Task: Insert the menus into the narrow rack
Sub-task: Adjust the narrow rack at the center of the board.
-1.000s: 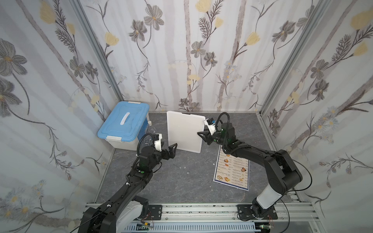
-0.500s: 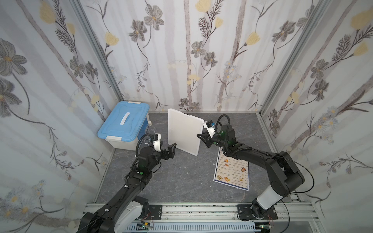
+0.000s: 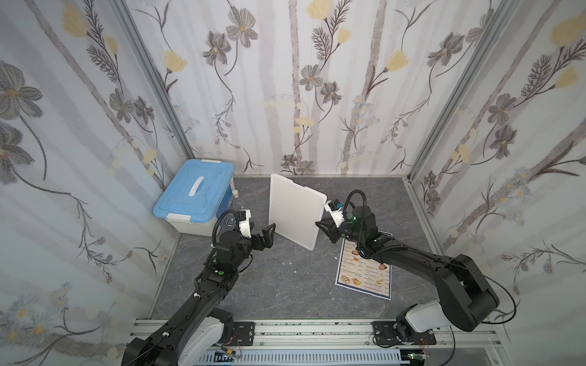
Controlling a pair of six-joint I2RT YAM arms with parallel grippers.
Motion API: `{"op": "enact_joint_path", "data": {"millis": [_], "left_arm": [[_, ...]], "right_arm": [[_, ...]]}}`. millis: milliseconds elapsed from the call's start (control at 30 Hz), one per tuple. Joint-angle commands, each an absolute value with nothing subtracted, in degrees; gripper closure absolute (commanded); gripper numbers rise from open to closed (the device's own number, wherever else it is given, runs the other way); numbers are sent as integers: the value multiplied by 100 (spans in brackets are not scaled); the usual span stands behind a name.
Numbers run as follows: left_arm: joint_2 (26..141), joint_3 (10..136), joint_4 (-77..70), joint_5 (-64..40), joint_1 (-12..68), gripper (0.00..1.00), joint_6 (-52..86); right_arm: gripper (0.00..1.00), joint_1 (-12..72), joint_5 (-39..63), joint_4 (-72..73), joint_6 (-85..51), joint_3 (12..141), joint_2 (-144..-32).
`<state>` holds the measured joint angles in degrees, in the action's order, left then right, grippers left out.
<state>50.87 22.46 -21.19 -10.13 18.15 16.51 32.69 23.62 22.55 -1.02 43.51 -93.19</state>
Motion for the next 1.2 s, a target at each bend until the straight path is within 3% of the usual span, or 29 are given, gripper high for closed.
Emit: {"op": "enact_joint_path", "data": {"millis": [0,233,367,400,533,633,733,933,1167], "left_arm": [[5029,2218,-2143,-1023,1815,0,1756],[4800,1874,-2975,-1801,1852,0,2122],[4545,2167,-2226,-1843,2228,0,2080],[4495,2207,-2106,-1805,2400,0,1961],[4503,2172,-2101,-1612,3068,0,1901],[4729,2252,-2055,-1938,3281,0,2021],[4860,2399,-1673,-1966,3621,0,1812],[4748,2283,-1745,-1477,4564,0,1335],[5873,3069,-968,-1760,5027,0,1703]], "right_arm": [[79,3308,2144,1985,-70,4344,-9289],[71,3432,1586,2033,-286,3909,-8731],[35,3603,708,1868,-686,3313,-7686],[2,3615,408,1758,-819,3131,-7361],[0,3576,-926,790,-1526,2890,-6396],[0,3385,-1341,-86,-2153,3013,-6159],[0,2809,-997,-911,-2671,3176,-6055],[0,1909,-344,-1124,-3138,2657,-5130],[0,1438,-711,-2041,-3411,3139,-6406]]}}
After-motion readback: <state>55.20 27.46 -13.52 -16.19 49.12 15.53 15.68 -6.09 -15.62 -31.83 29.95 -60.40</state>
